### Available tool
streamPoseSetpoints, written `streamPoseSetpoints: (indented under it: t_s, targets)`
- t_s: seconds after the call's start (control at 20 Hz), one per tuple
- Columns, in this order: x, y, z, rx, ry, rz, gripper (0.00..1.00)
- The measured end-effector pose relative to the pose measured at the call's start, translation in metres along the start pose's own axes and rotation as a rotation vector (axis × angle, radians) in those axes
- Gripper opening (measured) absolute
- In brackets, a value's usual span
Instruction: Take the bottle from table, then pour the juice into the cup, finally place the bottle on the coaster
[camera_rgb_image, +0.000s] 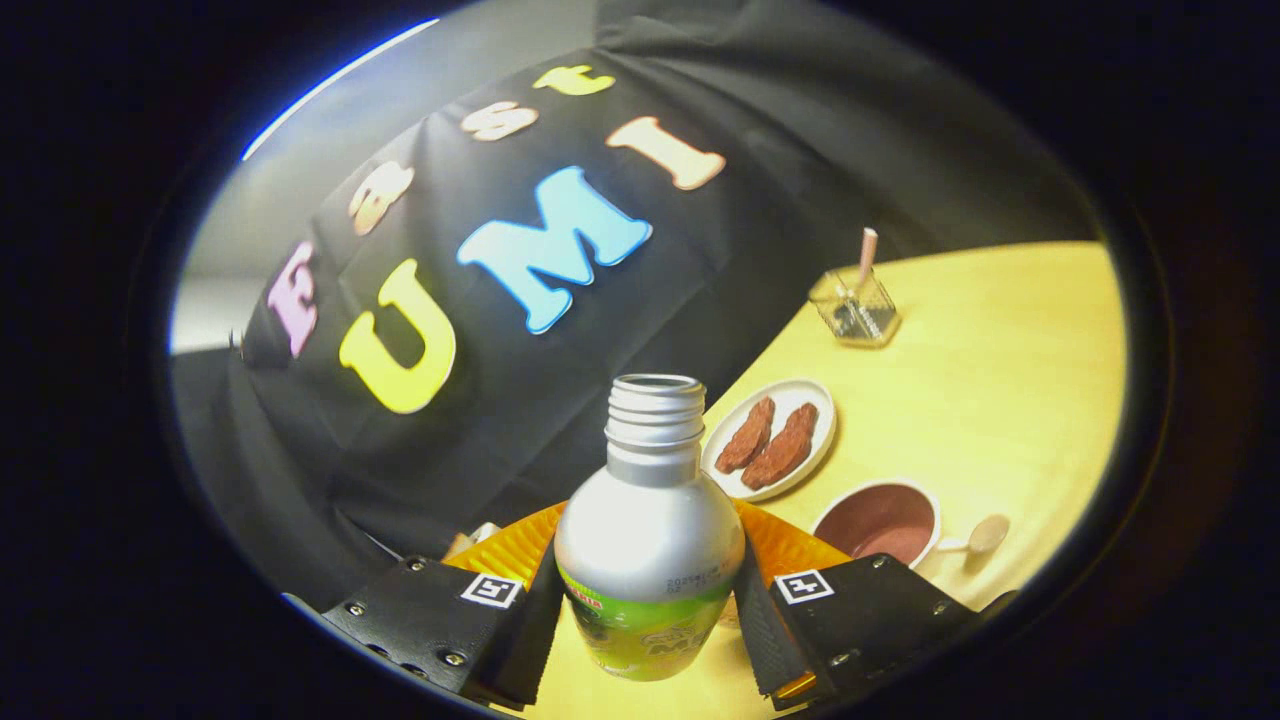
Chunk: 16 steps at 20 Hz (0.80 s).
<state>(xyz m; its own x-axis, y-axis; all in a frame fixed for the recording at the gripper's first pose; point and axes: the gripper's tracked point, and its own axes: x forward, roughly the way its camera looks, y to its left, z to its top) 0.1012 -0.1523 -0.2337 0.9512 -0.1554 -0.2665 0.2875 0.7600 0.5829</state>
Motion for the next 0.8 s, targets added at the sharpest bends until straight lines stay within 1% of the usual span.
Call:
streamPoseSetpoints:
  t_s: [0.15, 0.25, 0.45, 0.55, 0.6, 0.8]
  targets:
    - [0.008, 0.001, -0.005, -0.232, 0.007, -0.051, 0.77]
    - [0.01, 0.011, -0.003, -0.36, -0.012, -0.052, 0.77]
    - [0.008, 0.029, -0.002, -0.608, -0.103, -0.035, 0.77]
    - [0.017, 0.037, -0.009, -0.669, -0.124, -0.004, 0.77]
    - [0.025, 0.036, -0.012, -0.685, -0.123, -0.003, 0.77]
    - [0.049, 0.027, -0.028, -0.681, -0.1, 0.006, 0.77]
